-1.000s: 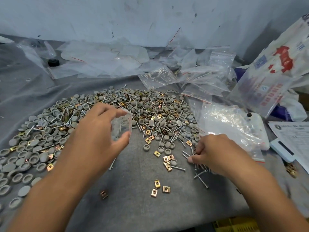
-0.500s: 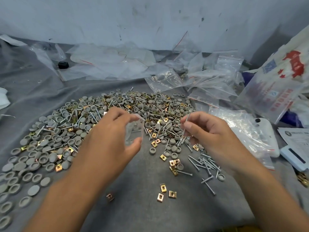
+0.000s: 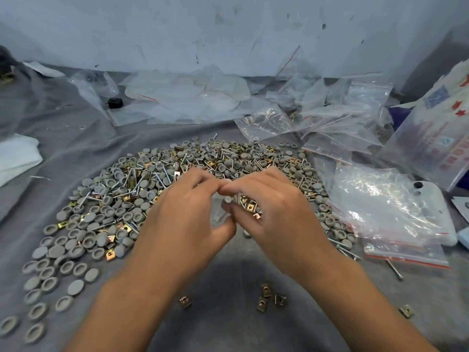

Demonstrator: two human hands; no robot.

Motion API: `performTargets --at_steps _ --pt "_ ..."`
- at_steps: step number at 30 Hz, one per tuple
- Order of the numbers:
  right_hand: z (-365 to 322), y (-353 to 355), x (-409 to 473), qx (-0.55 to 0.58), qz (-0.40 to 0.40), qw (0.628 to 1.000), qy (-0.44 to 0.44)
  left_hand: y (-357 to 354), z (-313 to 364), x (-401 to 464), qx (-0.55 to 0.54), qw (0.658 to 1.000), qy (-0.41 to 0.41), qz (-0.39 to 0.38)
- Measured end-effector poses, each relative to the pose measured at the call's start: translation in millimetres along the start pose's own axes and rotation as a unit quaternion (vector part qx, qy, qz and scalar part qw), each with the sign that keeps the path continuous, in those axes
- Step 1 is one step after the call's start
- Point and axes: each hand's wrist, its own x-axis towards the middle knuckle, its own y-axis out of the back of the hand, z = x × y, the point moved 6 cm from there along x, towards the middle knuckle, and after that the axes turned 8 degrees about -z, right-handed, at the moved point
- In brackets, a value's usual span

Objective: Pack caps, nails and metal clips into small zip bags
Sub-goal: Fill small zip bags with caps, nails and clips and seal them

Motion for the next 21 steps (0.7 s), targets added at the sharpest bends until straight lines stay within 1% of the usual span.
performTargets --at_steps 2,6,7,8,9,10,12,13,14,16,21 --pt "-3 0 -1 0.014 -0.014 1.0 -0.007 -1 -1 0 0.004 1.0 0.002 0.0" --pt "1 24 -6 0.076 0.003 0.997 -0.03 0 -2 0 -0.001 1.0 0.009 0.0" --pt "10 36 -9 0.078 0.008 0.996 -0.047 0 -2 -1 0.002 1.0 0.012 0.003" --pt "22 49 -12 0.075 0.004 0.994 -0.083 0 -2 -1 0.004 1.0 0.014 0.005" --pt "38 59 -17 0.062 -0.022 0.988 -0.137 1 -2 -1 0.003 1.0 0.015 0.006" --pt "56 64 -24 0.033 -0.077 0.976 -0.202 1 -2 -1 0.002 1.0 0.017 0.006" --pt "89 62 -46 -0.032 -0.215 0.924 -0.315 1 -1 -1 0.001 1.0 0.018 0.005" --pt "99 57 -56 -0.048 -0.268 0.898 -0.346 1 0 -1 0.002 1.0 0.018 0.003" --pt "104 51 -63 -0.053 -0.305 0.881 -0.358 0 0 -1 0.004 1.0 0.019 0.0" --pt "106 39 -69 -0.053 -0.342 0.867 -0.358 0 1 -1 0.006 1.0 0.018 -0.003" --pt "106 24 -72 -0.102 -0.325 0.882 -0.326 1 2 -1 0.014 1.0 0.025 -0.003"
